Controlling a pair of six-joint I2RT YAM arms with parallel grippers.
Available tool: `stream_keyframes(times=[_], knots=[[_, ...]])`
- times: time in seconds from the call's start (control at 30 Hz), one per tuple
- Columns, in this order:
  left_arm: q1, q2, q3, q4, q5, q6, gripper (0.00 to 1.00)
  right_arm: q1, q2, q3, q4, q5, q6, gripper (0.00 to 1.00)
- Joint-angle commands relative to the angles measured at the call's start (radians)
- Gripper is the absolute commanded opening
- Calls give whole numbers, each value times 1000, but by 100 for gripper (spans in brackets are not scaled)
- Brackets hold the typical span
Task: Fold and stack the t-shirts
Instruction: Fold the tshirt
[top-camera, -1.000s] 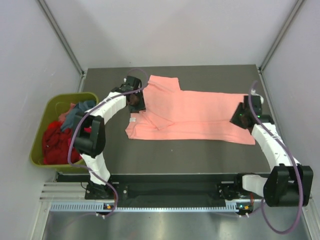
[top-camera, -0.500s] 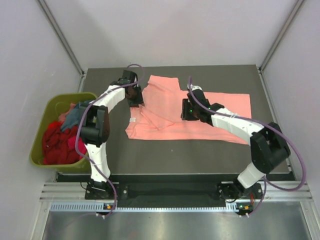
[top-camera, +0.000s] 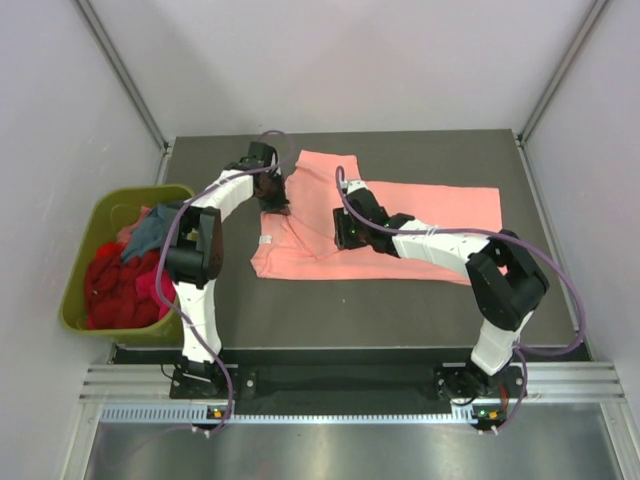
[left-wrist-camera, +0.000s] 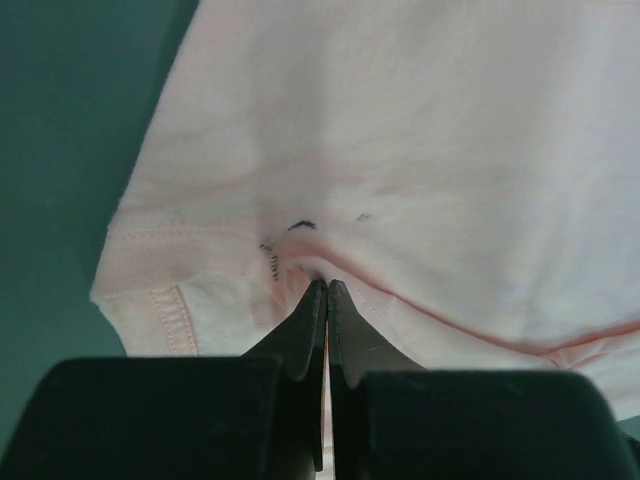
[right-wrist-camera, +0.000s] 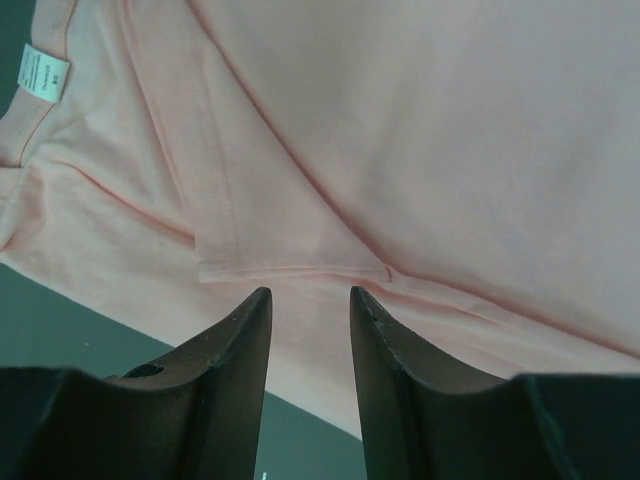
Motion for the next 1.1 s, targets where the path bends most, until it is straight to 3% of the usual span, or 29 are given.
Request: stream_keyframes(times=[0.0,0.4,0.77,1.07], knots=[[1,-4,53,73,60,24,0,34,6,52,91,14,-50,38],[1,9,65,129,130,28,0,163,132,135,137,102,-316,39],[1,15,64,157,161,27,0,215,195,174,129,241,-379,40],[1,18,62,168,166,21,0,233,205,171,133,261,-394,39]])
